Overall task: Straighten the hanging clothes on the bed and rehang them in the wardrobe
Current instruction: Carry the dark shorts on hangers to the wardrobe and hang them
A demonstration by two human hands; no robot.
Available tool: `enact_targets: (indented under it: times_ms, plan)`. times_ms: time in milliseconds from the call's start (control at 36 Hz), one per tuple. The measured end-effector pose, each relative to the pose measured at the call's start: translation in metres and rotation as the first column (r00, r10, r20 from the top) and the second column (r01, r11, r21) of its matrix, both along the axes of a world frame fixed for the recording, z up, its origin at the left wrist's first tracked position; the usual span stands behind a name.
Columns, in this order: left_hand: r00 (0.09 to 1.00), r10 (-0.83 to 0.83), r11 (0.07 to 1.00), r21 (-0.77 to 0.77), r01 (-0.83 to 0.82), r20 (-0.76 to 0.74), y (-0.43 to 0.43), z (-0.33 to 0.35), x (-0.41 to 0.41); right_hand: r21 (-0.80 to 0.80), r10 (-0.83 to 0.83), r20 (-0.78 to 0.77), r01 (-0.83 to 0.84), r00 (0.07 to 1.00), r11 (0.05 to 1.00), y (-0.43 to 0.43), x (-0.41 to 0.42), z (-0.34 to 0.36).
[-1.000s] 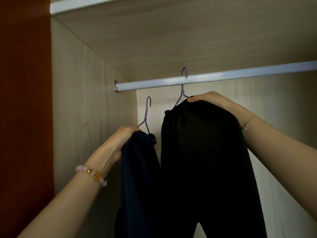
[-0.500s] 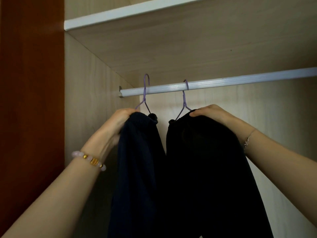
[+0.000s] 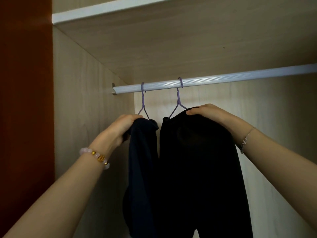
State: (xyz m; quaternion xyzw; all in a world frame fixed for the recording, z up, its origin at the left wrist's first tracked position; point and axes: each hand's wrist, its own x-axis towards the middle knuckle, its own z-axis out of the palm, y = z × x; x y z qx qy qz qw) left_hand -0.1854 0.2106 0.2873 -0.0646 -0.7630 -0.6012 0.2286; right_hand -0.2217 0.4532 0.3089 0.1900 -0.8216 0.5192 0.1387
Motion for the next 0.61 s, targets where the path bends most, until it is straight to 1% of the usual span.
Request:
enact_targets:
  times_ms: [111,250,361,444,472,500,556,611]
  plan:
    - [0.999,0.041,0.998,-0.035,-0.042,-0.035,-0.002,0.002,0.003,-0.056,0.083,-0.008,-0.083,0.997,0.995,0.005,0.005,-0.01]
    - [0.991,0.088,0.996,0.01,-0.087,-0.101,-0.001,-0.004,0.011,-0.188,0.179,0.035,-0.17,0.983,0.967,0.013,0.007,-0.032]
    - [0.975,0.031,1.0,0.003,-0.031,-0.22,0.004,-0.031,0.028,-0.402,0.321,0.047,-0.276,0.946,0.873,0.025,0.017,-0.067]
    - [0.953,0.048,0.999,0.032,-0.04,-0.3,0.007,-0.068,0.042,-0.551,0.447,-0.011,-0.378,0.895,0.744,0.033,0.025,-0.103]
    - [0.951,0.056,0.998,0.044,-0.045,-0.305,0.008,-0.085,0.047,-0.58,0.452,-0.025,-0.381,0.892,0.72,0.035,0.024,-0.117]
    - [0.951,0.067,0.997,0.054,-0.053,-0.302,0.009,-0.102,0.051,-0.583,0.441,-0.036,-0.377,0.897,0.719,0.038,0.024,-0.132]
    - [0.969,0.069,0.997,0.06,-0.057,-0.236,0.014,-0.14,0.058,-0.56,0.42,-0.012,-0.354,0.907,0.749,0.043,0.024,-0.168]
    - [0.991,0.008,0.997,0.074,0.002,-0.134,0.019,-0.185,0.065,-0.526,0.388,0.053,-0.304,0.92,0.794,0.05,0.022,-0.21]
